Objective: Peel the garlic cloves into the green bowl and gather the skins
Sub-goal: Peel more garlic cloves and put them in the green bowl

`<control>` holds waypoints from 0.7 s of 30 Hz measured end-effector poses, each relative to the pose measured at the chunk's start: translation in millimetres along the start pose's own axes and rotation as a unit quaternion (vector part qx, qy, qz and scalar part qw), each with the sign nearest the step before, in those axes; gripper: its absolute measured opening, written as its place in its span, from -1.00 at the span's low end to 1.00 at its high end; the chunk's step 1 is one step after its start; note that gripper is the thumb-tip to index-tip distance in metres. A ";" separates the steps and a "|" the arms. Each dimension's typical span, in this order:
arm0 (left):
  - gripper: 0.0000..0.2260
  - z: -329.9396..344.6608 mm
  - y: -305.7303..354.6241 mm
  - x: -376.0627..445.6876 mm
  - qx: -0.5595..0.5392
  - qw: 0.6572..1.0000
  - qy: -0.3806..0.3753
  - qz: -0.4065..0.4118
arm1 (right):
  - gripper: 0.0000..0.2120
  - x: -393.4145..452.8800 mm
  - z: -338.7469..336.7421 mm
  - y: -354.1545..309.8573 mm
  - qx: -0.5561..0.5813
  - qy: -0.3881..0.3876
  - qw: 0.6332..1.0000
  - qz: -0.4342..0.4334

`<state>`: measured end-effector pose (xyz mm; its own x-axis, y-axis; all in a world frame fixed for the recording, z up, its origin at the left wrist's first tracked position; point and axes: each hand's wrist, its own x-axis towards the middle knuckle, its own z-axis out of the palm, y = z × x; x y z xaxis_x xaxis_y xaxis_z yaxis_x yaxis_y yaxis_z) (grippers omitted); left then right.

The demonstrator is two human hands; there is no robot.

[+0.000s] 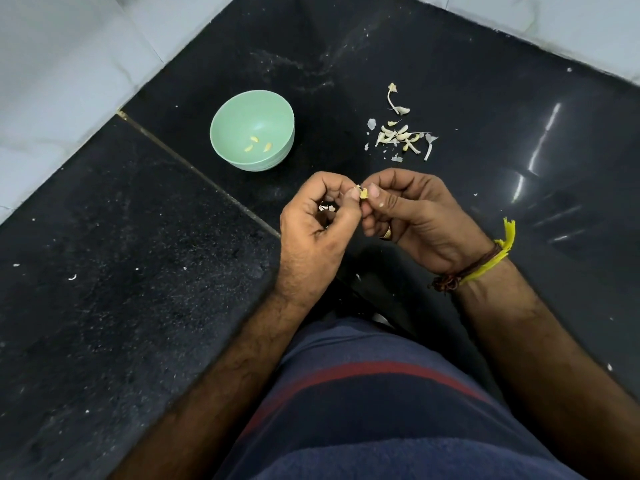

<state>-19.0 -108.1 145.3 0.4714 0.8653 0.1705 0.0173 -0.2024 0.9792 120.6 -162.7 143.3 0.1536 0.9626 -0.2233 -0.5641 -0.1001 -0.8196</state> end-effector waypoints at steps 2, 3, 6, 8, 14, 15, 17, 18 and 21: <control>-0.92 1.5 -3.9 -0.3 0.003 1.000 0.012 -0.015 | -0.89 1.3 2.8 4.3 0.004 0.011 1.000 -0.006; -0.92 1.6 -7.2 -0.2 0.009 0.999 0.019 -0.024 | -0.89 1.7 4.0 6.7 0.005 0.019 1.000 -0.009; -0.88 -1.4 -16.7 1.6 0.045 0.997 0.027 -0.051 | -0.87 2.7 3.8 13.2 0.009 0.043 0.999 -0.011; -0.87 -3.9 -18.8 2.9 0.069 0.996 0.023 -0.056 | -0.87 2.2 1.8 14.0 0.009 0.047 0.999 -0.008; -0.86 -4.2 -13.8 0.6 -0.016 0.998 0.020 -0.050 | -0.87 2.7 -0.2 13.0 0.020 0.039 0.999 -0.006; -0.84 -4.3 -13.9 0.0 -0.038 0.998 0.007 -0.053 | -0.88 3.0 -0.6 12.9 0.022 0.037 0.999 -0.006; -0.85 -4.0 -14.4 0.0 -0.067 0.996 -0.017 -0.053 | -0.89 3.3 -1.5 12.7 0.025 0.035 0.999 -0.006; -0.87 -3.7 -15.1 0.2 -0.081 0.995 -0.024 -0.054 | -0.90 3.5 -1.8 12.7 0.026 0.035 0.999 -0.006; -0.92 -3.1 -17.7 0.1 -0.113 0.991 -0.021 -0.061 | -0.95 4.8 -2.6 15.3 0.021 0.037 0.999 -0.006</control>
<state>-21.9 -103.0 128.3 0.5152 0.8557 0.0483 -0.1190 0.0156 0.9928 114.8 -160.3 128.4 0.2194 0.9420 -0.2540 -0.5952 -0.0770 -0.7999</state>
